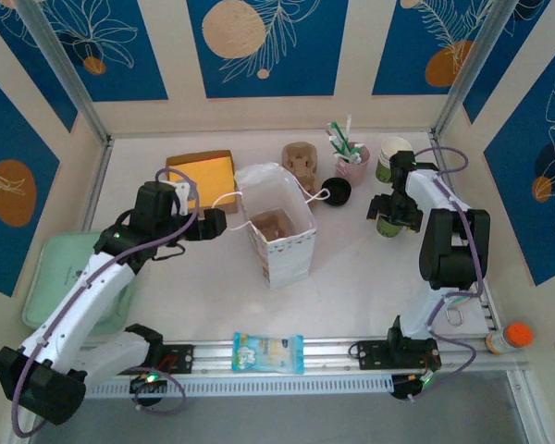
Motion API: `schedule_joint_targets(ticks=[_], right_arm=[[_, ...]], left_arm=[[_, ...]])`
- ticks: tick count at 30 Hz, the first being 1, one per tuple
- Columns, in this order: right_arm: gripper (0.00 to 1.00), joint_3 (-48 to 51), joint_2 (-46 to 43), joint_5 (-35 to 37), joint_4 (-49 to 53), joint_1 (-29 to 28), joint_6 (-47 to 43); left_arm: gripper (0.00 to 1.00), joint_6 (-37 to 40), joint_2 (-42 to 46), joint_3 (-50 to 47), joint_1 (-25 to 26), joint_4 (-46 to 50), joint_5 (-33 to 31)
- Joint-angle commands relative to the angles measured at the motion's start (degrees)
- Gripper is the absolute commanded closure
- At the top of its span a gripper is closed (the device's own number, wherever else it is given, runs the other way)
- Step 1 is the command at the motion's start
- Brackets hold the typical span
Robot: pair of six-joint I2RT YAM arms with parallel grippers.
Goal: Pack the takeout coffee
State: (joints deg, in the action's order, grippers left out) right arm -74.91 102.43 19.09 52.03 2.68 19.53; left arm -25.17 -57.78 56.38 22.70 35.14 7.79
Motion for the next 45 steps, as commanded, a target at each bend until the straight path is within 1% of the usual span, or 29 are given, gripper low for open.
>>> schedule_joint_targets(ticks=[1,7,12,17,25,26,29,38,45], right_arm=[[0.08,0.67,1.53,-0.88,0.29,0.05,0.27],[0.11,0.81,1.53,-1.21,0.31,-0.04,0.48],[0.19,1.03,0.94,-1.17,0.60,-0.99,0.73],[0.29,0.67,-0.51,-0.54,1.75,-2.97,1.10],[0.32,-3.78,-4.74,1.20,7.65,-8.44,0.44],[0.32,-5.05,-5.44,1.19,9.05,-9.37,0.23],[0.38,-9.70,-7.54,1.14,13.25,-11.73,-0.41],[0.38,-25.76,-12.50,-1.25,23.99,-19.25,-1.37],[0.39,-39.97,-13.48,-0.20,32.59,-24.20,-1.42]], left_arm=[[0.05,-0.13,1.40,-0.55,-0.90,-0.69,-0.67],[0.05,0.01,1.68,-0.57,-0.90,-0.42,-0.85],[0.05,-0.06,2.06,-0.68,-0.90,-0.42,-0.94],[0.05,0.08,2.34,-0.57,-0.99,-0.15,-1.18],[0.05,0.22,2.75,-0.48,-1.08,-0.06,-1.34],[0.05,0.15,2.76,-0.48,-1.08,-0.15,-1.22],[0.05,-0.05,2.83,-0.25,-1.16,-0.37,-0.89],[0.05,0.07,3.44,1.69,-1.23,0.08,0.51],[0.05,1.42,3.12,5.33,-1.25,2.27,0.02]])
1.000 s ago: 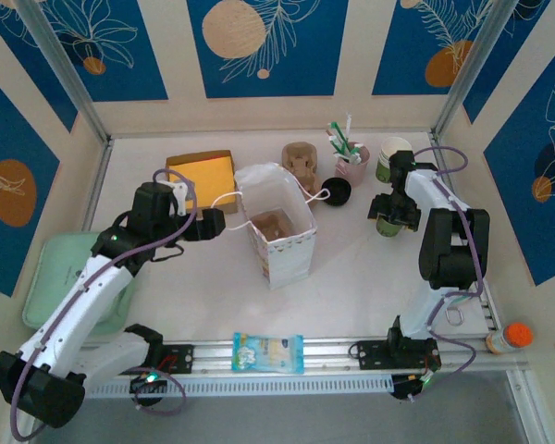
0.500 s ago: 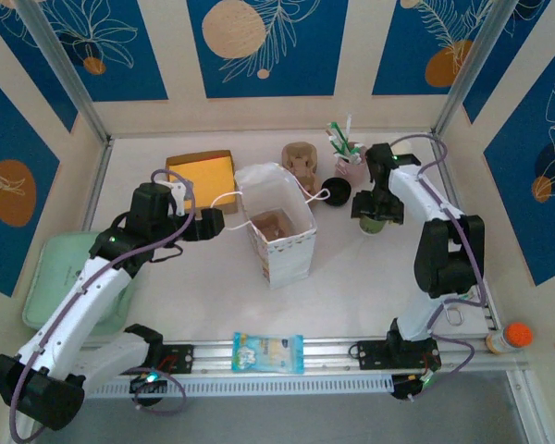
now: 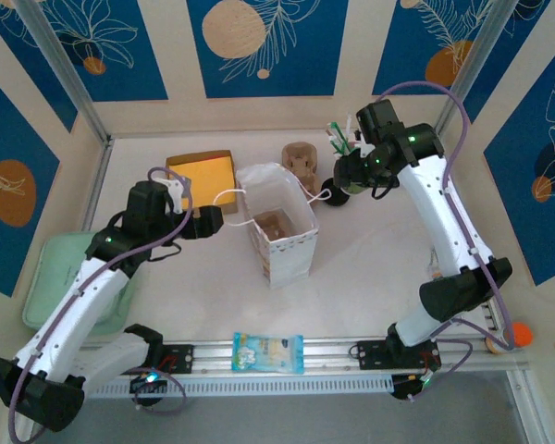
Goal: Pack the takeout coffee
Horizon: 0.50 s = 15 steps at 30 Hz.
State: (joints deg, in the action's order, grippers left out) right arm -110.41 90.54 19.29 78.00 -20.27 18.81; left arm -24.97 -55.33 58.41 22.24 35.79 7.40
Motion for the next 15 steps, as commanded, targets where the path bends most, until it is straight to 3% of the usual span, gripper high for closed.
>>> schedule_joint_targets(ticks=[1,9,15], right_arm=[[0.39,-6.35,-1.67,-0.54,7.31,-1.90,-0.77],[0.41,-22.84,1.20,-2.63,12.65,-10.59,-1.36],[0.42,-29.63,5.23,-4.43,13.73,-16.05,-1.88]], left_arm=[[0.05,1.56,0.58,4.08,-0.77,1.96,0.27],[0.04,3.95,-2.53,11.67,-0.53,4.80,0.42],[0.04,4.39,-5.63,14.63,0.29,4.59,2.50]])
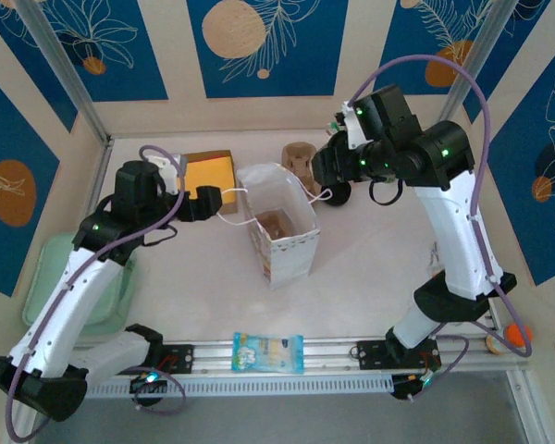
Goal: Pack the takeout coffee
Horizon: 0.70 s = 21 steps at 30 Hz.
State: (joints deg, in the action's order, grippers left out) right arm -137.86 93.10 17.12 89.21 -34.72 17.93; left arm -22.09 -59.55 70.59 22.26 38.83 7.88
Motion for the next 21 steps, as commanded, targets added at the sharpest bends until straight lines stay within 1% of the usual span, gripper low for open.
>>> schedule_joint_targets(ticks=[1,5,11,16,21], right_arm=[[0.42,-3.00,3.35,-2.51,2.77,-2.19,-1.10],[0.43,-5.42,5.91,-3.56,3.00,-4.66,-1.34],[0.44,-7.06,9.17,-4.29,3.75,-7.72,-1.50],[0.44,-6.60,11.08,-4.20,4.24,-9.34,-1.21],[0.45,-4.50,12.67,-3.99,4.14,-10.69,-1.16]], left_arm=[[0.04,1.75,-2.19,2.98,0.55,1.72,2.14],[0.04,3.40,-5.58,5.57,1.81,2.10,1.53],[0.05,5.94,-12.61,11.51,2.17,2.25,2.53],[0.07,8.03,-19.14,16.87,2.33,2.35,3.75],[0.12,10.13,-26.15,22.69,2.65,4.62,4.62]])
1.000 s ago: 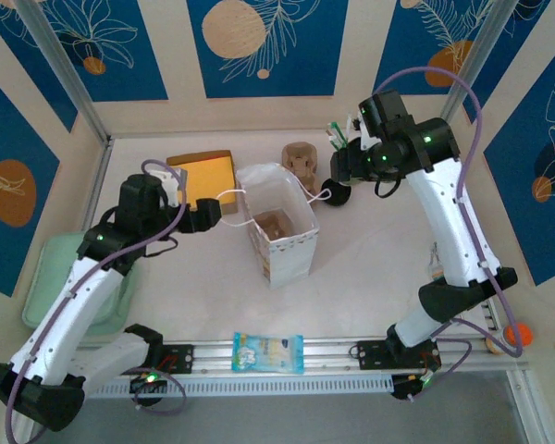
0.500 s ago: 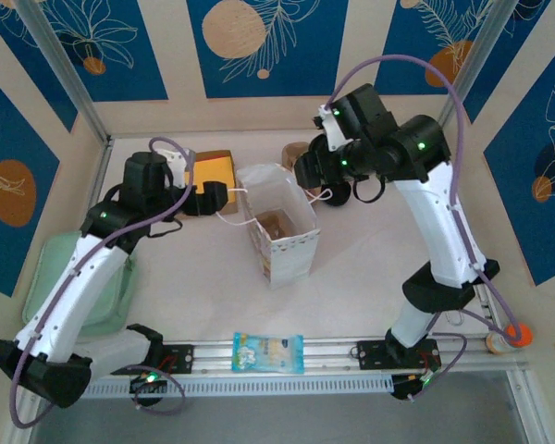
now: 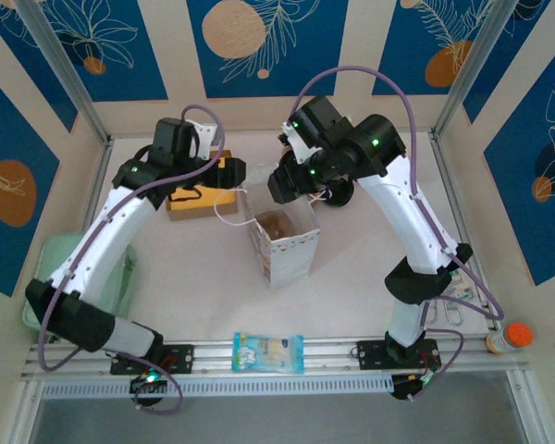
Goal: Pack the takeout coffee
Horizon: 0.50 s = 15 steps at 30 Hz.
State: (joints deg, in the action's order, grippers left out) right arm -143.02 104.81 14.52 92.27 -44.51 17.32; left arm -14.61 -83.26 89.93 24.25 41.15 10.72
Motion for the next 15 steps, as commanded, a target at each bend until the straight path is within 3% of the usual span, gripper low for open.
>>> schedule_joint_targets(ticks=[1,15], right_arm=[[0.45,1.12,1.16,-1.28,1.03,-1.08,-0.58],[0.47,2.84,5.45,3.23,2.89,-3.88,-0.02]], left_arm=[[0.13,2.85,-3.58,4.17,0.78,2.69,1.61],[0.36,2.99,-7.83,4.12,4.31,1.86,-2.68]])
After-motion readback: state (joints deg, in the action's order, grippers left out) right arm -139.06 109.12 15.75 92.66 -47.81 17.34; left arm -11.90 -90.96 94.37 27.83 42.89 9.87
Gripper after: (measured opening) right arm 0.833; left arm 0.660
